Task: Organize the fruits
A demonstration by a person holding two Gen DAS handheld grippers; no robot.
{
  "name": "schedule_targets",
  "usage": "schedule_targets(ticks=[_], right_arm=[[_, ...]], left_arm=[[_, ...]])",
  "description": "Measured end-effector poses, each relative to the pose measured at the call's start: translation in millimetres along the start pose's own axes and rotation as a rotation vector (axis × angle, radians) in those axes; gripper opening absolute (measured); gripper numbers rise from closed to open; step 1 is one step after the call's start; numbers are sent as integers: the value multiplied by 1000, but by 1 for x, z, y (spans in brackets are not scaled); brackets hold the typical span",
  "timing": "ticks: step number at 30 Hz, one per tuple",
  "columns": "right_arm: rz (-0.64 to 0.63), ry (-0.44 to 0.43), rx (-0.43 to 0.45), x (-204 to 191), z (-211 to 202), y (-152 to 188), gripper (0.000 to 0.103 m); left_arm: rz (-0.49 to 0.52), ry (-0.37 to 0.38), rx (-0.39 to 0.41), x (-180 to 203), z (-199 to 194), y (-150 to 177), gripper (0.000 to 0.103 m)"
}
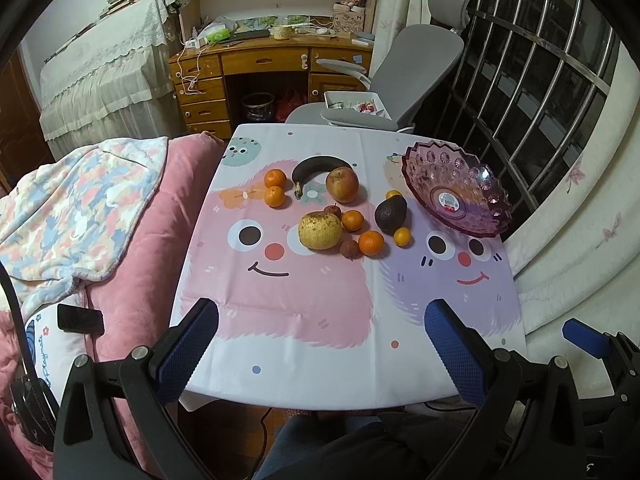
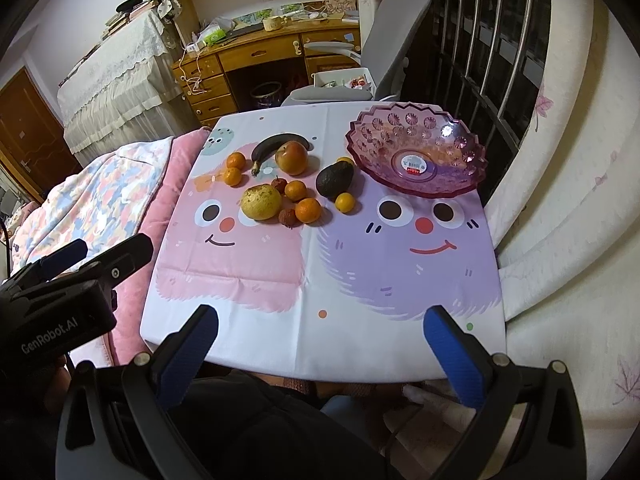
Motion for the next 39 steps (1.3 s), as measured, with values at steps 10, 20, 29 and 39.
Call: schedule_targets(ticks=[10, 20, 29, 39], right_arm=[[14, -13, -19, 0, 14, -8, 103], [77, 8, -2, -14, 15, -4, 103], [103, 54, 56, -39, 14, 2, 102], [74, 72, 123, -57, 13, 0, 102]], left_arm=[[6, -1, -8, -7, 12, -8, 102], [30, 46, 4, -25, 16, -11, 102], [93, 123, -17, -42, 26, -9, 102], [57, 95, -21, -72, 40, -14, 102]])
Point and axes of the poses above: each gripper's, at about its wrist camera, not at the fingertips, and z roughly the way its jaws point, x to its right, y to its underside, the point moved 3 cm from there along z, roughly the way its jaws point, and after that the axes turned 15 degrees about x, right-handed, at the moved point
